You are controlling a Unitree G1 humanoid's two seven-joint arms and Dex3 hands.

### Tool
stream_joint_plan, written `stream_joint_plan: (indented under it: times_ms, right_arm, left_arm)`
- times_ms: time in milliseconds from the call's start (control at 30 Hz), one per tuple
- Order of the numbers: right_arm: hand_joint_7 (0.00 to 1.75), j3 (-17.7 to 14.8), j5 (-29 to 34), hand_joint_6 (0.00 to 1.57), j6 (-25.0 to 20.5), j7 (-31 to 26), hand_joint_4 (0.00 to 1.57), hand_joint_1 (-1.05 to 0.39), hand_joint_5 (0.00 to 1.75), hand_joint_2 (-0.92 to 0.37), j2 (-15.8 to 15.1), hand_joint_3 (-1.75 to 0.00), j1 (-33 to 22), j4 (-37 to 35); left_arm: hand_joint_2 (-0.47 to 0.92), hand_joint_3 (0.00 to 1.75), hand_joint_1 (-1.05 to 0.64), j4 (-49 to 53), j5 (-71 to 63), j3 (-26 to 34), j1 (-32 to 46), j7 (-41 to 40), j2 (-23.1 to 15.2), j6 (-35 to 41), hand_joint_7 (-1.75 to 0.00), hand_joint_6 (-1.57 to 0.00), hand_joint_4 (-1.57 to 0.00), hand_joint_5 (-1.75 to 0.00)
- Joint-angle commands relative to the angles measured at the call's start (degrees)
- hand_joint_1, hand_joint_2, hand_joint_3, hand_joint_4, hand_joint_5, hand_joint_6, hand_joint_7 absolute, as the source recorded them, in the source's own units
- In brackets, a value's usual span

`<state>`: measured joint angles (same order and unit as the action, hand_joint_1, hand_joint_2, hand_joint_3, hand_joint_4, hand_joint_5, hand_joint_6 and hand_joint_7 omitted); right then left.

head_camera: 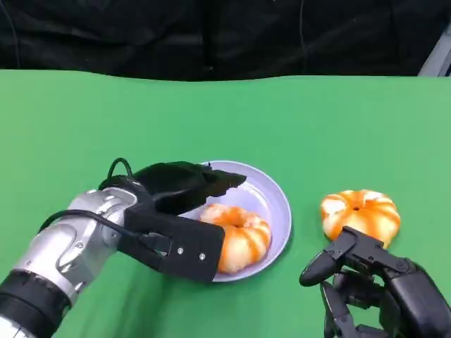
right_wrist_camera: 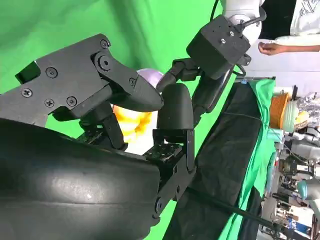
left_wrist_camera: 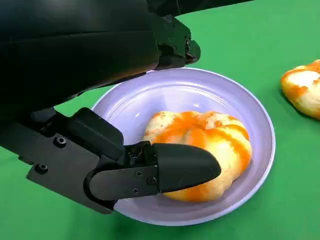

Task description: Grasp the bread from the table and place it into the plate.

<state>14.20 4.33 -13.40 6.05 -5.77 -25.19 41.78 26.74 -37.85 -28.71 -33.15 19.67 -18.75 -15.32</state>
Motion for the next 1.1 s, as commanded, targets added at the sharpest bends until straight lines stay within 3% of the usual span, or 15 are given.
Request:
stream_joint_plan:
  times_ms: [33, 267, 400, 667, 700, 733, 800, 900, 1100]
  right_arm:
    - [1.48, -0.45, -0.53, 0.70, -0.10, -0.03, 0.76, -0.06, 1.75, -0.68, -0.15, -1.00, -0.04, 0.57]
    - [1.48, -0.45, -0.53, 0.70, -0.10, -0.04, 0.76, -0.06, 1.75, -0.69, -0.16, -1.00, -0.04, 0.57]
    - [1.48, 0.04, 0.20, 0.70, -0.08, -0.54, 0.76, -0.05, 1.75, -0.69, 0.05, -1.00, -0.10, 0.61]
    - [1.48, 0.08, 0.22, 0.70, -0.08, -0.59, 0.76, -0.05, 1.75, -0.69, 0.04, -1.00, -0.09, 0.62]
    - [1.48, -0.03, 0.14, 0.70, 0.11, -0.57, 0.76, -0.05, 1.75, -0.69, 0.06, -1.00, 0.11, 0.26]
    - [1.48, -0.12, 0.08, 0.70, 0.26, -0.54, 0.76, -0.06, 1.75, -0.69, 0.07, -0.99, 0.27, -0.01]
    - [1.48, -0.20, 0.03, 0.70, 0.40, -0.52, 0.76, -0.06, 1.75, -0.69, 0.09, -0.99, 0.44, -0.28]
    - [1.48, -0.20, 0.03, 0.70, 0.40, -0.52, 0.76, -0.06, 1.75, -0.69, 0.08, -0.99, 0.45, -0.29]
    - [1.48, -0.20, 0.01, 0.70, 0.41, -0.55, 0.76, -0.06, 1.75, -0.69, 0.06, -0.99, 0.47, -0.31]
  left_arm:
    - [0.92, 0.87, -1.05, -0.51, -0.25, -0.01, -0.51, 0.64, -1.13, 0.34, 0.00, 0.00, 0.00, 0.00]
    - [0.92, 0.87, -1.05, -0.56, -0.26, -0.01, -0.49, 0.66, -1.13, 0.38, 0.00, 0.00, 0.00, 0.00]
    - [0.92, 0.64, -0.92, -6.03, 7.02, 5.70, 3.44, 0.66, -1.67, 0.49, -0.03, -0.12, 0.00, 0.00]
    - [0.92, 0.61, -0.91, -7.02, 7.39, 5.81, 3.86, 1.08, -1.83, 1.06, -0.03, -0.14, 0.00, 0.00]
    - [0.92, 0.61, -0.91, -13.40, 20.05, 13.32, 6.85, 5.03, -0.25, 9.06, -0.03, -0.14, 0.00, 0.00]
    - [0.82, 0.72, -0.37, -18.34, 29.63, 18.97, 9.12, 8.03, 0.91, 15.26, -0.21, -0.63, -0.58, -0.34]
    - [0.72, 0.86, -0.05, -24.08, 39.82, 24.65, 11.54, 11.18, 1.85, 22.54, -0.24, -0.95, -0.89, -0.56]
    - [0.69, 0.90, 0.02, -26.34, 41.46, 24.76, 11.95, 11.49, 1.25, 25.62, -0.22, -1.04, -0.96, -0.62]
    - [0.68, 0.92, 0.03, -29.42, 43.25, 24.75, 12.40, 11.40, 0.41, 29.95, -0.19, -1.07, -0.97, -0.63]
